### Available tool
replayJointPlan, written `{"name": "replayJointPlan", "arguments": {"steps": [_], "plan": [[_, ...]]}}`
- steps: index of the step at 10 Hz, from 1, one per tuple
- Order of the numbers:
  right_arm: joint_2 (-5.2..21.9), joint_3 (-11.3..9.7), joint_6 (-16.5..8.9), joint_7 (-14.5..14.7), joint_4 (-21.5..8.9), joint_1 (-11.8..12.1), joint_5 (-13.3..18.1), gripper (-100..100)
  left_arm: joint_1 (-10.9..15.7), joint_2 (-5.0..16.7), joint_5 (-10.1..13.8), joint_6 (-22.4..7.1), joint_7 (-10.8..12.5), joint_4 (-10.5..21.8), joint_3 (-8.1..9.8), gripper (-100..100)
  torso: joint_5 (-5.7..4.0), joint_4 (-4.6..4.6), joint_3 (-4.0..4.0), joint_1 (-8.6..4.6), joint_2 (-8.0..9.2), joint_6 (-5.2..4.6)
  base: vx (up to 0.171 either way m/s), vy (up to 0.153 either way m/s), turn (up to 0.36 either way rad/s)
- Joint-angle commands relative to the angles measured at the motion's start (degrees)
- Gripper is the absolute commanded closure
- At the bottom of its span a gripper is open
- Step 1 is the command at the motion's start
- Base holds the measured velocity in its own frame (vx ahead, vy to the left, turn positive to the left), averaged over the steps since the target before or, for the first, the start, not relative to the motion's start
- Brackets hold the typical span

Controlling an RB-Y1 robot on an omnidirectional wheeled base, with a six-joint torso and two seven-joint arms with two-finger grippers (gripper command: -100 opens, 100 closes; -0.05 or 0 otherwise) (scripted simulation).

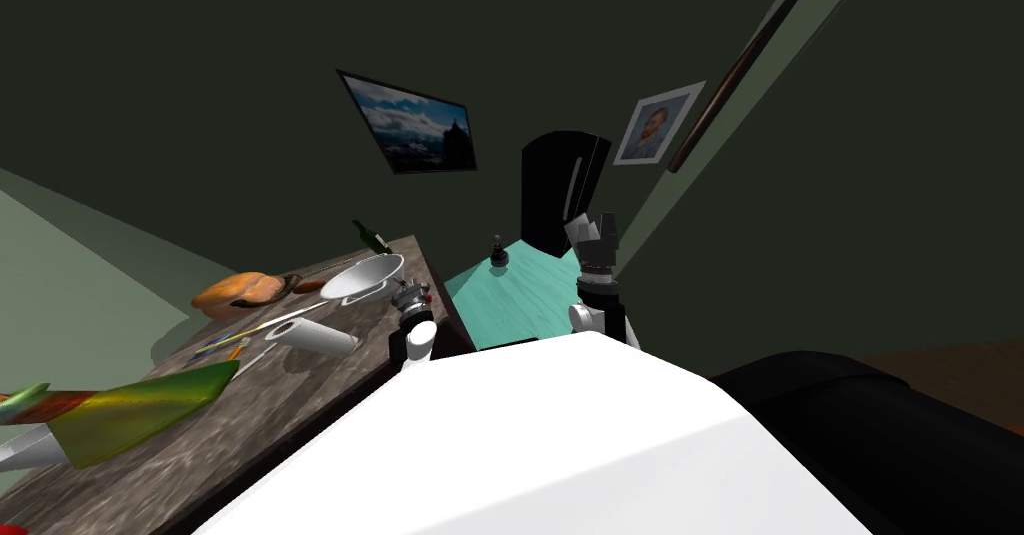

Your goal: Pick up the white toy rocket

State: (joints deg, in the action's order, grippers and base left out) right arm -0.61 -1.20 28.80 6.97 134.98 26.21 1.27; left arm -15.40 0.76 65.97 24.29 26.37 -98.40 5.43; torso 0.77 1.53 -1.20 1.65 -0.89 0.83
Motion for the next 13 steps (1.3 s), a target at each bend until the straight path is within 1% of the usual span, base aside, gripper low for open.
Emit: {"name": "replayJointPlan", "arguments": {"steps": [1,2,3,4,6,7,8,10,11,12,13], "plan": [[0.00,0.00,0.00,0.00,0.00,0.00,0.00,0,-2.86,-0.13,1.09,-0.14,-0.95,-2.86,-0.81,100,0.00,0.00,0.00,0.00,0.00,0.00,0.096,0.002,-0.078],[0.00,0.00,0.00,0.00,0.00,0.00,0.00,0,-4.66,-0.13,1.09,-0.14,-0.95,-4.69,-0.81,100,0.00,0.02,-0.05,0.03,-0.08,0.04,0.036,0.007,-0.007],[0.00,0.00,0.00,0.00,0.00,0.00,0.00,0,-5.55,-0.13,1.09,-0.14,-0.95,-5.58,-0.81,100,0.02,0.01,0.03,0.07,0.08,0.09,0.000,0.000,0.000],[0.00,0.00,0.00,0.00,0.00,0.00,0.00,0,-7.86,-0.14,3.38,-0.10,-2.28,-8.01,-2.55,100,0.02,-0.03,0.11,0.08,0.22,0.09,0.051,-0.005,-0.097],[0.00,0.00,0.00,0.00,0.00,0.00,0.00,0,-11.14,-0.14,3.38,-0.10,-2.28,-11.18,-2.55,100,0.04,-0.01,-0.01,0.07,-0.01,0.04,0.065,0.003,-0.042],[0.00,0.00,0.00,0.00,0.00,0.00,0.00,0,-12.20,-0.14,3.38,-0.10,-2.28,-12.18,-2.55,100,0.06,-0.01,0.03,0.08,0.08,0.09,0.011,-0.005,0.015],[0.00,0.00,0.00,0.00,0.00,0.00,0.00,0,-14.19,-0.15,5.66,-0.05,-3.61,-14.14,-4.30,100,0.05,-0.05,0.11,0.09,0.21,0.11,0.059,0.018,-0.101],[0.00,0.00,0.00,0.00,0.00,0.00,0.00,0,-17.98,-0.15,5.66,-0.05,-3.61,-17.45,-4.30,100,0.09,-0.02,-0.03,0.18,-0.07,0.05,0.091,0.016,-0.048],[0.00,0.00,0.00,0.00,0.01,0.00,0.00,0,-18.86,-0.15,5.66,-0.05,-3.61,-18.78,-4.30,100,0.10,-0.01,0.00,0.21,0.00,0.10,0.015,0.000,0.016],[0.00,0.00,0.00,0.00,0.00,0.00,0.00,0,-18.36,0.07,5.58,0.10,-3.15,-17.91,-4.35,100,0.07,-0.06,0.10,0.15,0.17,0.09,0.000,0.000,0.000],[0.00,0.00,0.00,0.00,0.00,0.00,0.00,0,-18.47,0.02,5.65,0.01,-3.24,-18.17,-4.33,0,0.07,-0.05,0.12,0.12,0.22,0.07,0.000,0.000,0.000]]}}
